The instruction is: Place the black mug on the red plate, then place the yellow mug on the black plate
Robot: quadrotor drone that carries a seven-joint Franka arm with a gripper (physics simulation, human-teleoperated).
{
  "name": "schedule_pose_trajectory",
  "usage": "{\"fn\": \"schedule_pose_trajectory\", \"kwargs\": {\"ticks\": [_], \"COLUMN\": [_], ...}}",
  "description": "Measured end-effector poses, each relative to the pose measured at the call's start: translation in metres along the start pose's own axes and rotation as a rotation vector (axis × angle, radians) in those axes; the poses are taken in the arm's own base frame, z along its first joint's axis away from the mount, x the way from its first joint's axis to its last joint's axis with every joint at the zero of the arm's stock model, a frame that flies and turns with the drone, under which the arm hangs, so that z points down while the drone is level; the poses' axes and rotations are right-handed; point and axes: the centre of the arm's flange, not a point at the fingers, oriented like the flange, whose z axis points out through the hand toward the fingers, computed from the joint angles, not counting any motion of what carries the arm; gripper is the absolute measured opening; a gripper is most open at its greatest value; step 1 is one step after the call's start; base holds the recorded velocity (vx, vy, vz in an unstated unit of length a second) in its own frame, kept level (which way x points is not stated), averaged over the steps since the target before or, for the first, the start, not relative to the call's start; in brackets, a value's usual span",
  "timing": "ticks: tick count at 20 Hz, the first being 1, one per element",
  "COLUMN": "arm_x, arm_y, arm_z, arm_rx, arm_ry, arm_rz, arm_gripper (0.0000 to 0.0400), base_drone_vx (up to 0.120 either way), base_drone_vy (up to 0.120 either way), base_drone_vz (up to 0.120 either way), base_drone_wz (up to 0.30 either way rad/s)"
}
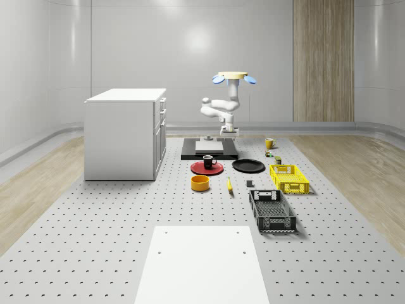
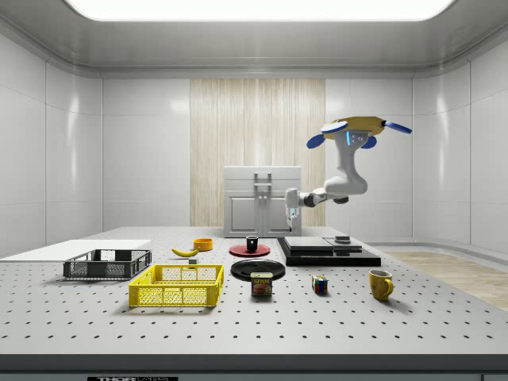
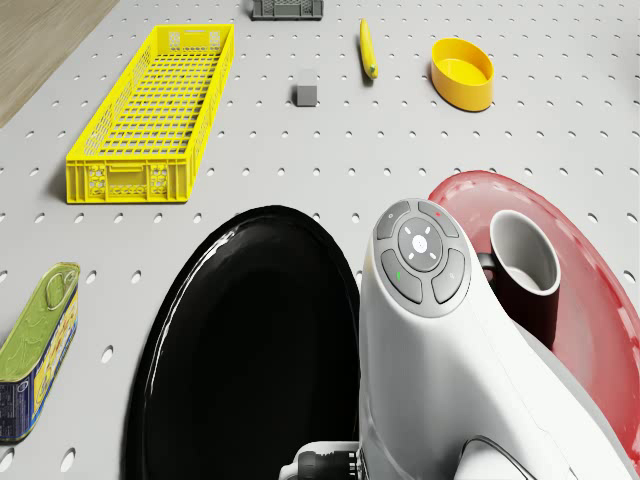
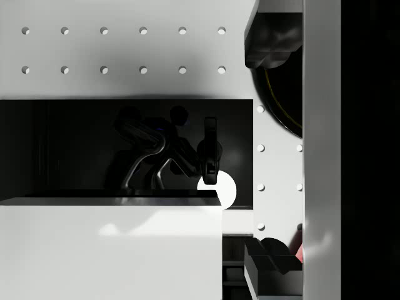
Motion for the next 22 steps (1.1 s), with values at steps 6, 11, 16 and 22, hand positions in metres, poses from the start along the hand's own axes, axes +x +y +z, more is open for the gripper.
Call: {"fn": "schedule_pose_trajectory", "kwargs": {"ticks": [6,11,16,22], "arm_x": [0.0,0.0,0.0,0.0], "arm_y": [0.0,0.0,0.0,0.0], "arm_z": [0.0,0.0,0.0,0.0], "arm_rx": [0.0,0.0,0.0,0.0], "arm_ry": [0.0,0.0,0.0,0.0], "arm_rz": [0.0,0.0,0.0,0.0], "arm_gripper": [0.04,0.04,0.04,0.04], "base_drone_vx": [-0.12,-0.12,-0.12,-0.12], "base_drone_vy": [0.12,0.12,0.12,0.12], "base_drone_vz": [0.0,0.0,0.0,0.0], "base_drone_wz": [0.0,0.0,0.0,0.0]}}
